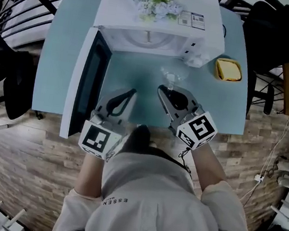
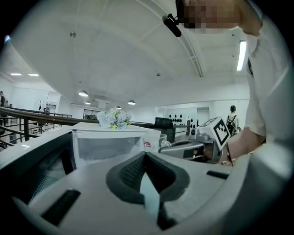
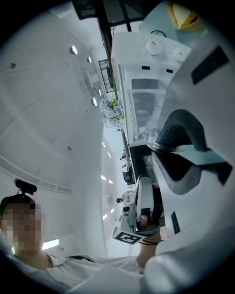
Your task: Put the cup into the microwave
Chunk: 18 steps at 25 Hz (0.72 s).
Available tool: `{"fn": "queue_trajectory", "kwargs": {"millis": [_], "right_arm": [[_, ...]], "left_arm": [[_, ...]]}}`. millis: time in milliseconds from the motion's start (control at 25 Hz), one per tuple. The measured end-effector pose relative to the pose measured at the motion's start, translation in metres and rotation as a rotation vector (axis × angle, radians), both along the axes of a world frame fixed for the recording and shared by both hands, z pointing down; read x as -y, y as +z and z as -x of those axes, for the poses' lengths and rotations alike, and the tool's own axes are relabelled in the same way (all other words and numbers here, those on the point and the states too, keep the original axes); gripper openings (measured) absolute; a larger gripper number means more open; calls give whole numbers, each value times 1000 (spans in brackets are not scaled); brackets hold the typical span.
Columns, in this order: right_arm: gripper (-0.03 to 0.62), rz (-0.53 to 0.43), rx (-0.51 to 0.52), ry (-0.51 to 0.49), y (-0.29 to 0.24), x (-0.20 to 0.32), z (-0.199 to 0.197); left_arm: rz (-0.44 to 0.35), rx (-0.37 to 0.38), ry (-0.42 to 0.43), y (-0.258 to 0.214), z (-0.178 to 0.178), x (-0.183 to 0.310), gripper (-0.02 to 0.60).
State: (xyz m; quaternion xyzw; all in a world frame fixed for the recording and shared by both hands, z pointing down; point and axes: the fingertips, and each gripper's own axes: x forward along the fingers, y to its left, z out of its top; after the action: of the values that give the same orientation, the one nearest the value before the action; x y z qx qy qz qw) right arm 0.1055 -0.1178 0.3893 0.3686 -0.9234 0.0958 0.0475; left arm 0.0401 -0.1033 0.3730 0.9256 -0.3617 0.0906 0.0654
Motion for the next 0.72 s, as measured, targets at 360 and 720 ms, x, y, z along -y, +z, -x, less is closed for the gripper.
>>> {"fn": "queue_trajectory", "kwargs": {"millis": [360,720], "right_arm": [[25,37,8,-26,43,79,21],[25,52,-5,-73,69,140,37]], "left_arm": [[42,11,-22,34,10,44,0],[105,27,-49,62,12,70,0]]}}
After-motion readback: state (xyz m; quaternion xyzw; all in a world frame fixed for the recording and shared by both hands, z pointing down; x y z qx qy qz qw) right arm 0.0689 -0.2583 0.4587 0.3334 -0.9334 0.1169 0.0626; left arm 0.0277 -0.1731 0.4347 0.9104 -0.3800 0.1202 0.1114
